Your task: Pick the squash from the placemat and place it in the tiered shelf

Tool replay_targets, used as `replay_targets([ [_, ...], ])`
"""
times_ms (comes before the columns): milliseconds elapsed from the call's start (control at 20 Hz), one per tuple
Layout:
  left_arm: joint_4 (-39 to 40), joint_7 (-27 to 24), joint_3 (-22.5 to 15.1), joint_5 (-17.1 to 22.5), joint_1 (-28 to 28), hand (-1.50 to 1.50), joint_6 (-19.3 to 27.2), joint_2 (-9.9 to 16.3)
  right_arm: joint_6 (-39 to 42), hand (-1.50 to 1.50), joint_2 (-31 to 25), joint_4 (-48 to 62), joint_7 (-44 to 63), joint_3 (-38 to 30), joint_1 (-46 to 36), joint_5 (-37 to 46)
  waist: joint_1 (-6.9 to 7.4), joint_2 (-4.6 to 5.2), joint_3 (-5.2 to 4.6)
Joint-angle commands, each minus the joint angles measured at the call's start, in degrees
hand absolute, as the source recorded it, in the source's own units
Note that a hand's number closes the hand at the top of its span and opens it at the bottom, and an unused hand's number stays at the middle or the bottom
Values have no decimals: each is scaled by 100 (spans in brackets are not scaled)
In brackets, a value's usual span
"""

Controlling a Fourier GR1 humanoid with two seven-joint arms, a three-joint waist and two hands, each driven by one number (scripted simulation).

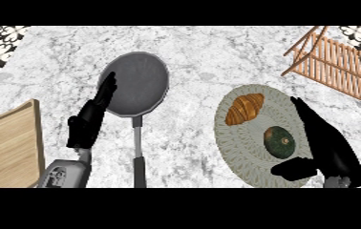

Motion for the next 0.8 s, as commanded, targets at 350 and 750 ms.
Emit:
replay_targets([
  [350,204,94,111,-267,-320,0,-30,-199,-276,-150,227,545,-866,-80,362,362,-11,0,1],
  [750,-157,43,147,-147,178,0,-267,-196,-307,150,496,609,-881,239,539,676,-6,-3,0],
])
